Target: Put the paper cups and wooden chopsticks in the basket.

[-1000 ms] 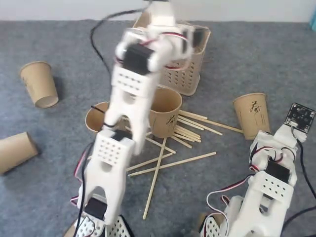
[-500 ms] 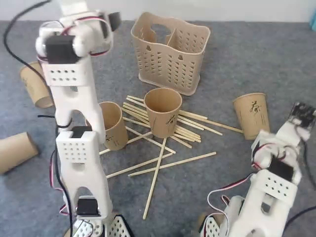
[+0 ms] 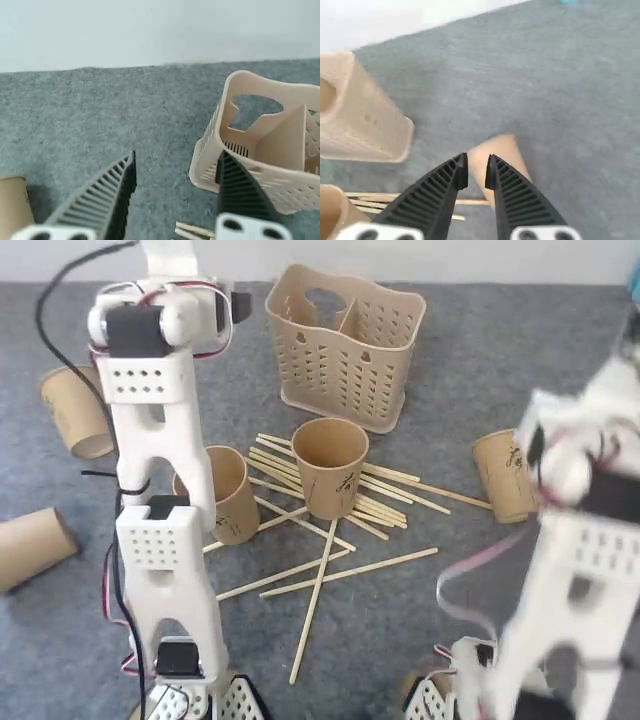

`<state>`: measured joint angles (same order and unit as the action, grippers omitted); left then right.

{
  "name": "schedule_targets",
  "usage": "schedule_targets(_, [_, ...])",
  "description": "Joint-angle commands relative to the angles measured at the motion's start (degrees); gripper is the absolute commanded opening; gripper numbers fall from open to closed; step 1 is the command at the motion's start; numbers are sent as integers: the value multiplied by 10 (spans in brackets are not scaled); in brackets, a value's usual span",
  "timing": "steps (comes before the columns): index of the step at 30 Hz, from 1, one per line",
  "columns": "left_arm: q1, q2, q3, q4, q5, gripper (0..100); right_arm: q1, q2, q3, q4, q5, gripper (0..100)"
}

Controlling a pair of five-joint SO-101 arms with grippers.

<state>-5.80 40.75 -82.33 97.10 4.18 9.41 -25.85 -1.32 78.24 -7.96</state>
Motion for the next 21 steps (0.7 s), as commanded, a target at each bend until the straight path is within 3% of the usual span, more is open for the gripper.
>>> schedule_targets(1, [4, -40, 3, -37, -3, 250, -43, 125, -164, 15, -33, 76])
schedule_targets(8, [6, -40, 11, -98, -3, 250, -118, 303, -353, 13, -97, 79])
schedule_targets(14, [12, -40, 80, -178, -5, 251, -160, 413, -483, 12, -137, 157])
schedule_targets(21, [40, -40, 135, -214, -6, 251, -196, 481, -557, 12, -171, 157])
